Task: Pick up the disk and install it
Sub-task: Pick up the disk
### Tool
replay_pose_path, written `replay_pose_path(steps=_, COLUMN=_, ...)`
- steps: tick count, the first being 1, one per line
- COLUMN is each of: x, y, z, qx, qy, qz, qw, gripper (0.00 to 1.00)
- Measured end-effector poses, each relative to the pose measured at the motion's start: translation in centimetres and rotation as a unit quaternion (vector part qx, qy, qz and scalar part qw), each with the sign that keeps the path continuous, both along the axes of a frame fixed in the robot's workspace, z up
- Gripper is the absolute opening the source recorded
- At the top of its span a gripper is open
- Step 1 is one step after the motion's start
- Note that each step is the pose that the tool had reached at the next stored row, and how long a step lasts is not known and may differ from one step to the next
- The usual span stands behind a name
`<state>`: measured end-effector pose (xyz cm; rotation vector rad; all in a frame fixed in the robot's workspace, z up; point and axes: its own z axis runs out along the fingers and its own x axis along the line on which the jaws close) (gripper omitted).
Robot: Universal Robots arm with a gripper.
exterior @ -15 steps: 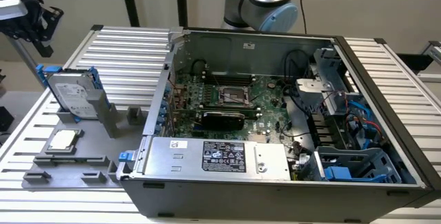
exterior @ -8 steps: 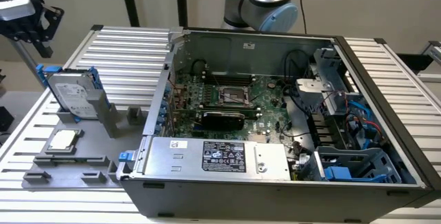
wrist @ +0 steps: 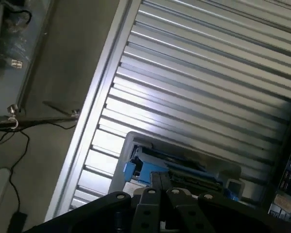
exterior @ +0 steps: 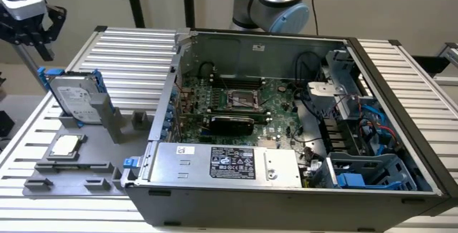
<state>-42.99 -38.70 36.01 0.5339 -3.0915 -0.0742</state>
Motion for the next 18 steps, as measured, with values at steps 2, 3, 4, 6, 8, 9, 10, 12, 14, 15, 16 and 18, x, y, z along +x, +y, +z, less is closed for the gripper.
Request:
replay_pose_path(steps=2, x=0.00, y=0.00, z=-0.03, qx=0.0000, qy=0.0000, qz=0.018, qw=0.9998, gripper=0.00)
replay_pose_path(steps=3, x=0.00, y=0.00, z=-0.04, qx=0.0000, qy=-0.0001, qz=0.027, qw=0.9996, gripper=0.00)
replay_pose_path(steps=4, x=0.00, y=0.00, z=-0.06, qx=0.0000, qy=-0.0002, qz=0.037, qw=0.9993, gripper=0.00)
replay_pose_path(steps=6, x=0.00, y=0.00, z=-0.08, qx=0.0000, qy=-0.0003, qz=0.054, qw=0.9985, gripper=0.00)
replay_pose_path(steps=8, x=0.00, y=0.00, z=-0.09, qx=0.0000, qy=-0.0003, qz=0.073, qw=0.9973, gripper=0.00)
replay_pose_path(steps=9, x=0.00, y=0.00, z=-0.11, qx=0.0000, qy=-0.0004, qz=0.082, qw=0.9967, gripper=0.00)
replay_pose_path(steps=10, x=0.00, y=0.00, z=-0.12, qx=0.0000, qy=-0.0004, qz=0.091, qw=0.9958, gripper=0.00)
replay_pose_path(steps=12, x=0.00, y=0.00, z=-0.14, qx=0.0000, qy=-0.0005, qz=0.109, qw=0.9940, gripper=0.00)
replay_pose_path(steps=14, x=0.00, y=0.00, z=-0.16, qx=0.0000, qy=-0.0006, qz=0.127, qw=0.9919, gripper=0.00)
replay_pose_path(steps=15, x=0.00, y=0.00, z=-0.17, qx=0.0000, qy=-0.0007, qz=0.136, qw=0.9907, gripper=0.00)
replay_pose_path(steps=16, x=0.00, y=0.00, z=-0.18, qx=0.0000, qy=-0.0008, qz=0.146, qw=0.9894, gripper=0.00)
replay_pose_path(steps=18, x=0.00, y=0.00, z=-0.20, qx=0.0000, qy=-0.0009, qz=0.163, qw=0.9866, gripper=0.00)
